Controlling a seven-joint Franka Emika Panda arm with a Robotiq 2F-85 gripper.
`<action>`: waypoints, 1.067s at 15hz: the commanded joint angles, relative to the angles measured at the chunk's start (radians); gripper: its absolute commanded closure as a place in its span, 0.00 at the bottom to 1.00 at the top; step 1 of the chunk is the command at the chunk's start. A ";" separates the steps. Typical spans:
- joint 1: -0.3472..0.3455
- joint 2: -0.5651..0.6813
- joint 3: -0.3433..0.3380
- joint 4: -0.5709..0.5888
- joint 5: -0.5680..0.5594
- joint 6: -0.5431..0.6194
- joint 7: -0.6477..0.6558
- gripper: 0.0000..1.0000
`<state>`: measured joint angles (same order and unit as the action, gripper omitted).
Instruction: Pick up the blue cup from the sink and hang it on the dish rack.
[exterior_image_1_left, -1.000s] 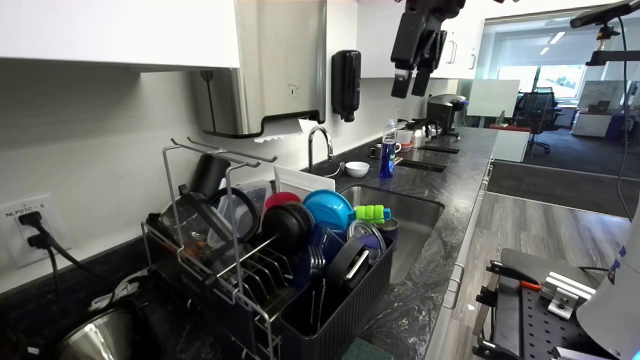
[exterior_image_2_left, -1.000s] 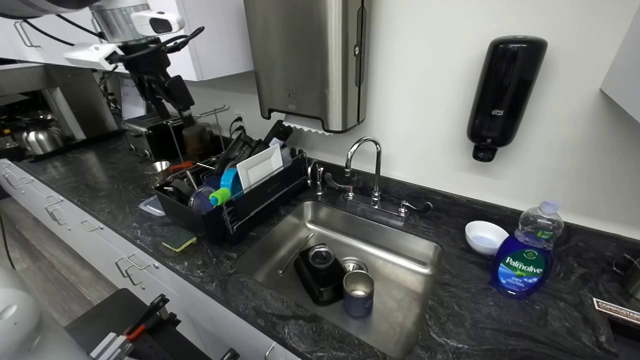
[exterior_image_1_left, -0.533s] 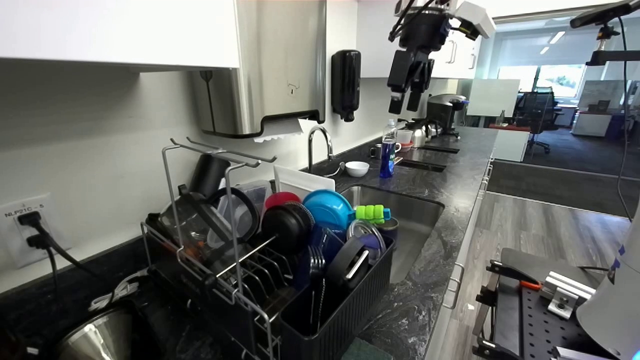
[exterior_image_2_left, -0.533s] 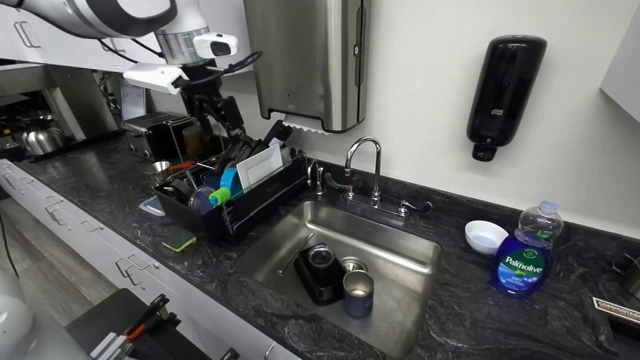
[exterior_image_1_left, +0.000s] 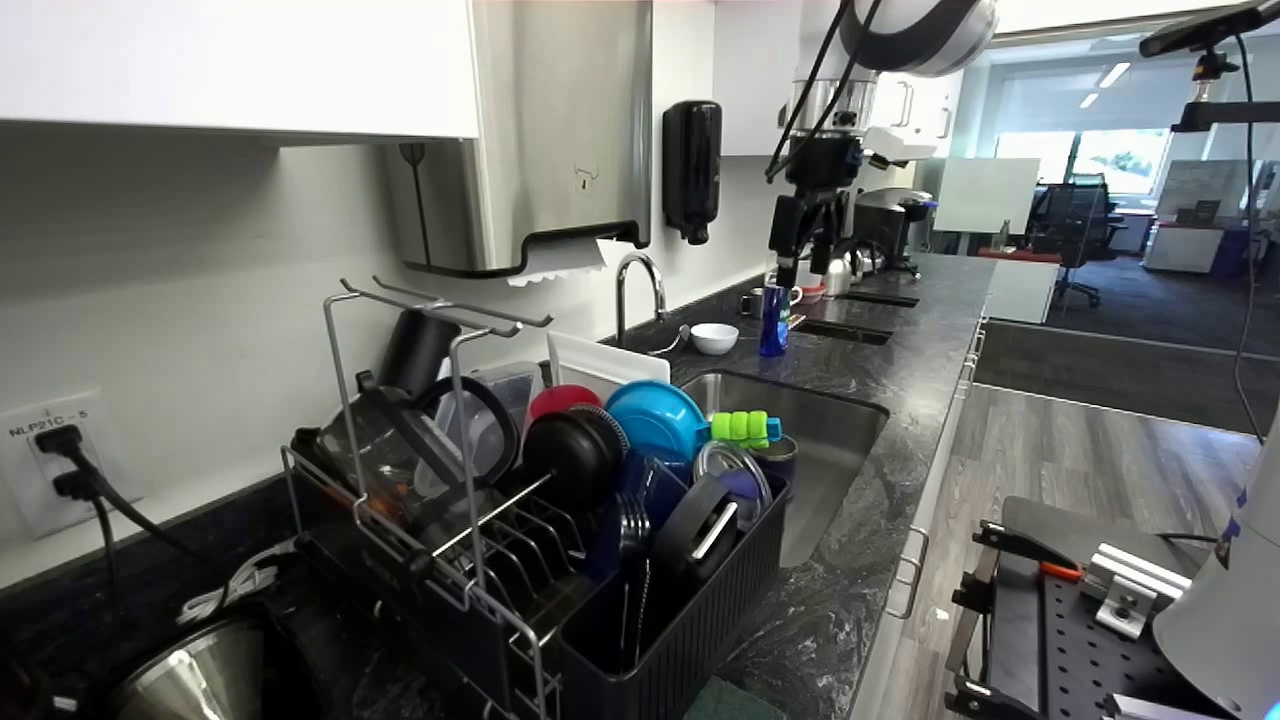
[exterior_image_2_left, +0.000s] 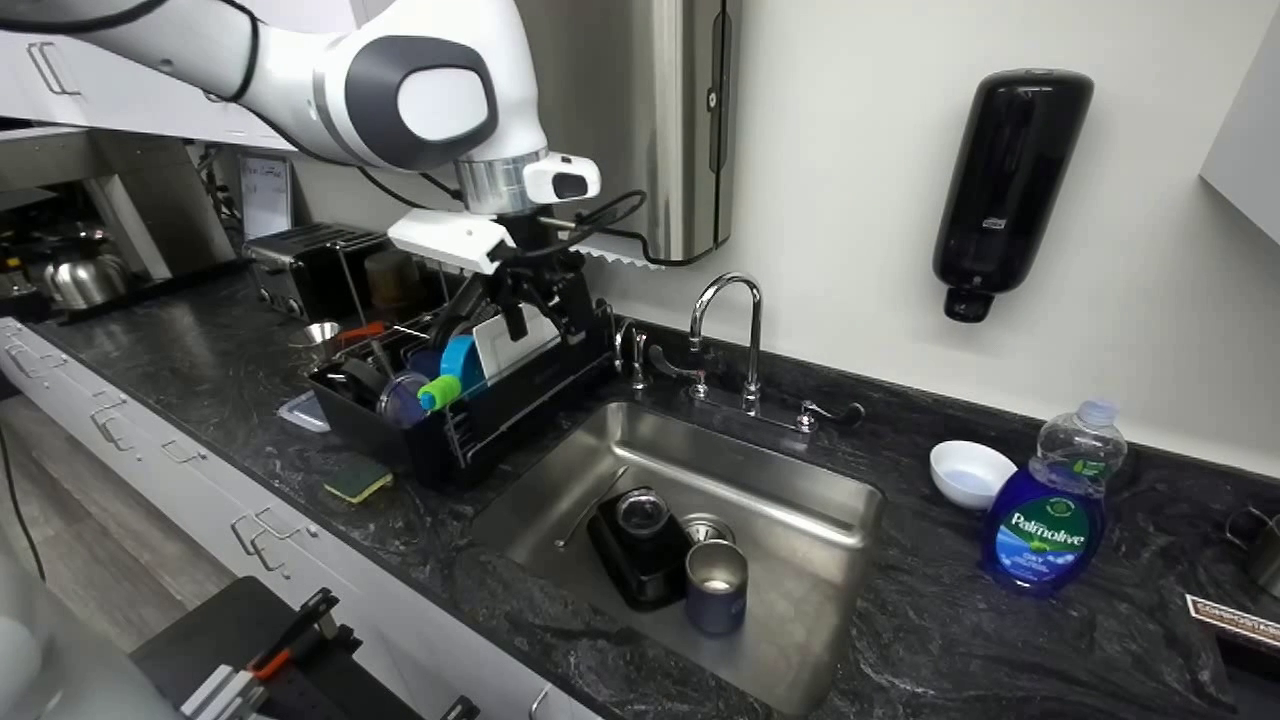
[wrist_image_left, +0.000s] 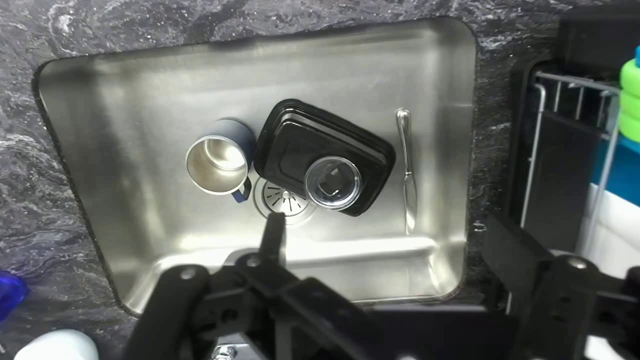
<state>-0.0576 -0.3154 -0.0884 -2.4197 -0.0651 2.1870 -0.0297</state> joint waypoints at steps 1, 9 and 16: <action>-0.021 0.069 0.009 0.032 -0.031 0.029 0.021 0.00; -0.014 0.046 0.004 0.015 -0.008 0.020 0.004 0.00; -0.001 0.135 -0.009 0.024 0.049 0.103 -0.034 0.00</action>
<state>-0.0569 -0.2302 -0.0888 -2.4070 -0.0527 2.2384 -0.0261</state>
